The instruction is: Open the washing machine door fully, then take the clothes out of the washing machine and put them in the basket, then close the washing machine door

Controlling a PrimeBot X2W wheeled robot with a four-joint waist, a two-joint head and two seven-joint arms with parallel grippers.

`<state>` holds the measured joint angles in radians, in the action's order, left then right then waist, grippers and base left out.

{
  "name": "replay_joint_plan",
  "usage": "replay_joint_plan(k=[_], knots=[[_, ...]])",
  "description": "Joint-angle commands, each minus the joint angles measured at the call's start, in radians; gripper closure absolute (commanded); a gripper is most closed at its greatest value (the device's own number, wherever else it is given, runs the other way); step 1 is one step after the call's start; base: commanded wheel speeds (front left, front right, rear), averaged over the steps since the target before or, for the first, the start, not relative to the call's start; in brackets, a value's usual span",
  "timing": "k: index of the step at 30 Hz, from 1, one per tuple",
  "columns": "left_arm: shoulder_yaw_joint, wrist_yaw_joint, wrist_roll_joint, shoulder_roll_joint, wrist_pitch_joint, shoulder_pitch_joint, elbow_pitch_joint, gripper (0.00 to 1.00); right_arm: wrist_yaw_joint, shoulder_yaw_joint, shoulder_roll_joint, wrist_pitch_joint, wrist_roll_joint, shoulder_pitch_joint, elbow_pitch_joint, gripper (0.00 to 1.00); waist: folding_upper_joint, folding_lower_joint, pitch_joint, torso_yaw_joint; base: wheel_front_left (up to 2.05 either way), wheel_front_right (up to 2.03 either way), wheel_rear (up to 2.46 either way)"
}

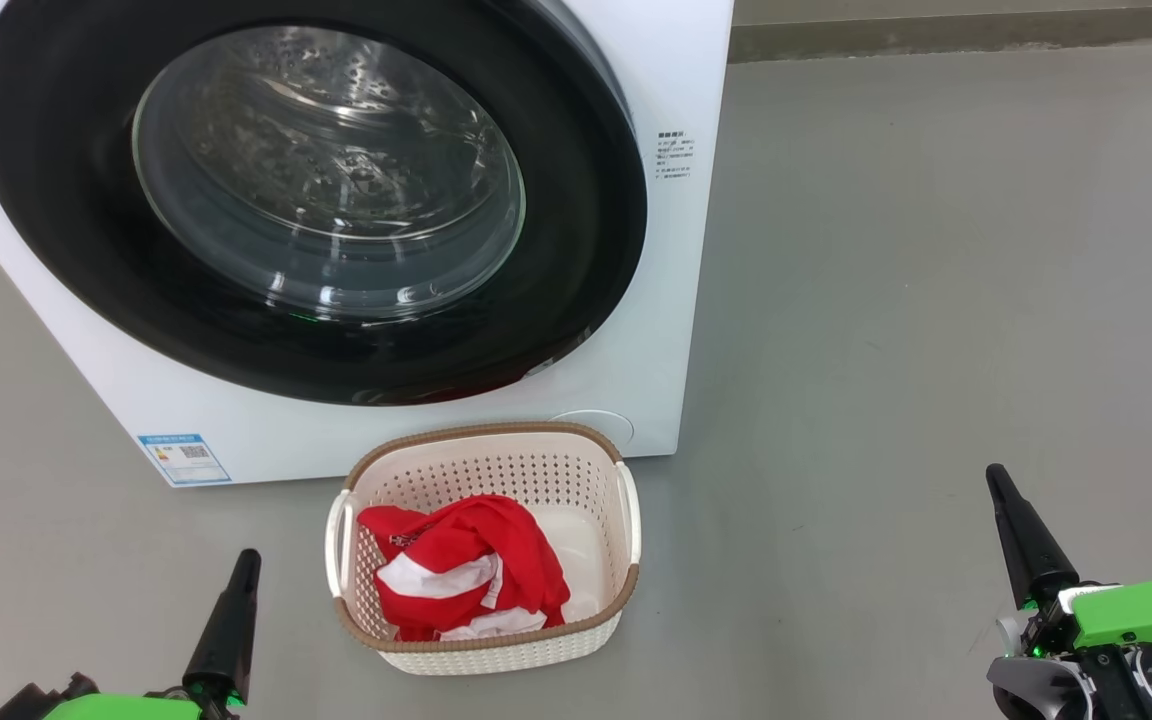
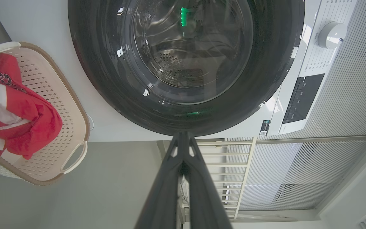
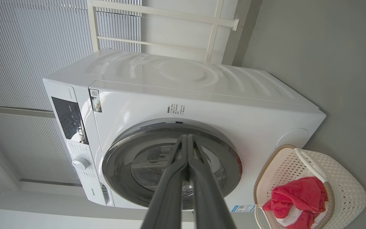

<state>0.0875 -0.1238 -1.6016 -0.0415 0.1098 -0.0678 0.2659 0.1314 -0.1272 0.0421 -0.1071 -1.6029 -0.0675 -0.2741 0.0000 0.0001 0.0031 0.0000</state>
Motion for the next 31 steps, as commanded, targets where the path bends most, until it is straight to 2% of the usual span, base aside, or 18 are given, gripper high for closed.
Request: replay_joint_plan(k=[1, 31], knots=[[0.026, -0.007, -0.007, -0.009, 0.003, -0.040, -0.021, 1.00, -0.001, 0.013, 0.008, -0.006, -0.006, -0.040, 0.029, 1.00, 0.0000, 0.0000, 0.000, 0.000, 0.00, 0.00, 0.00], [0.026, -0.007, -0.007, -0.009, 0.003, -0.040, -0.021, 1.00, -0.001, 0.013, 0.008, -0.006, -0.006, -0.040, 0.029, 1.00, 0.0000, 0.0000, 0.000, 0.000, 0.00, 0.00, 0.00]])
